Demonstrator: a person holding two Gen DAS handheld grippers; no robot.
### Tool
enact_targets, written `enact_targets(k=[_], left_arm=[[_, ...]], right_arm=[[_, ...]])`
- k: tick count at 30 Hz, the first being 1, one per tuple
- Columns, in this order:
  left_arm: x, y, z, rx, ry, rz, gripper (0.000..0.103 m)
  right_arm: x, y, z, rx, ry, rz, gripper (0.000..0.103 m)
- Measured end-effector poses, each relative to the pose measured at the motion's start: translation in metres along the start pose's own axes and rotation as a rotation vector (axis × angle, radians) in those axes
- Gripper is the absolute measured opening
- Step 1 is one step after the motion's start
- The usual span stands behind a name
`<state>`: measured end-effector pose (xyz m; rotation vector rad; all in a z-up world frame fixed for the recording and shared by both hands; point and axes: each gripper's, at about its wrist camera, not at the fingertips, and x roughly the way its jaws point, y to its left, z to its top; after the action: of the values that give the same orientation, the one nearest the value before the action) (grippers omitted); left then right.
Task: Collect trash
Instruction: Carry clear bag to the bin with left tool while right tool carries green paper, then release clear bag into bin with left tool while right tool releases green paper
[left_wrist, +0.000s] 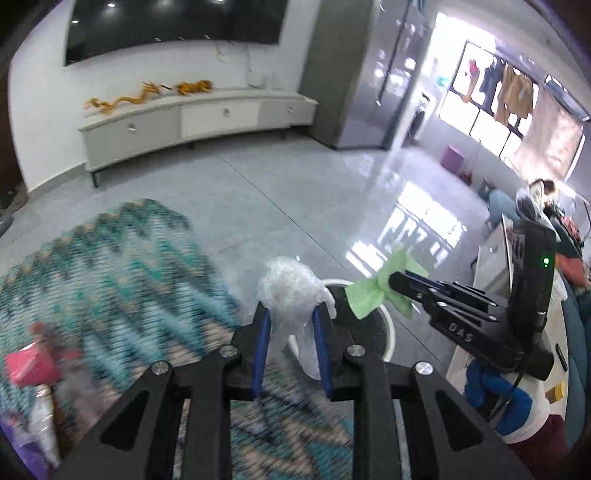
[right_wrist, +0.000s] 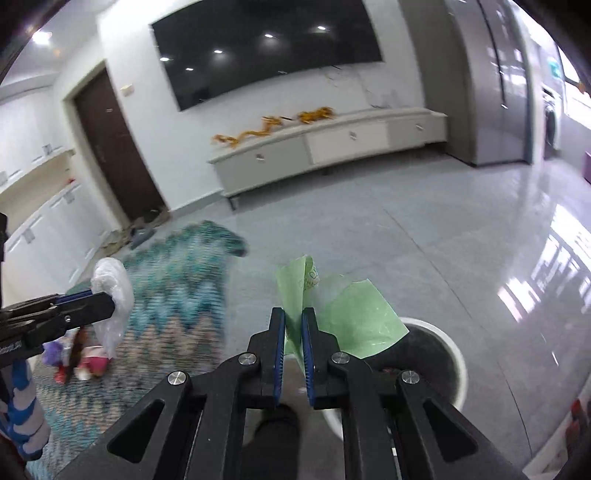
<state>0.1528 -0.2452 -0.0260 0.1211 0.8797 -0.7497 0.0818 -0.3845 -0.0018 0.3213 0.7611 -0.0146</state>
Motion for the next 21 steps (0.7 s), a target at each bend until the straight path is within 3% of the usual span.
enact_targets(k=[6, 8, 10, 12, 16, 21], left_arm=[[0.064, -0.038, 0.011, -0.018, 0.083, -0.03, 0.024], [0.079, -0.046, 0.017, -0.029, 0.095, -0.046, 0.034], [0.09, -0.051, 0.023, -0.046, 0.103, -0.064, 0.065], [0.095, -0.055, 0.029, -0.06, 0.1, -0.105, 0.066], [0.084, -0.048, 0.03, -0.076, 0.099, -0.14, 0.066], [0.042, -0.028, 0.026, -0.077, 0.022, -0.069, 0.066]], right_arm=[[0.023, -0.053, -0.005, 0.066, 0.058, -0.083, 0.011], [0.032, -0.067, -0.007, 0.079, 0.075, -0.112, 0.012], [0.039, -0.084, -0.008, 0.094, 0.093, -0.168, 0.019], [0.041, -0.094, -0.01, 0.096, 0.099, -0.228, 0.043], [0.033, -0.104, -0.012, 0.12, 0.086, -0.273, 0.044], [0.018, -0.094, -0.01, 0.131, 0.057, -0.241, 0.044]])
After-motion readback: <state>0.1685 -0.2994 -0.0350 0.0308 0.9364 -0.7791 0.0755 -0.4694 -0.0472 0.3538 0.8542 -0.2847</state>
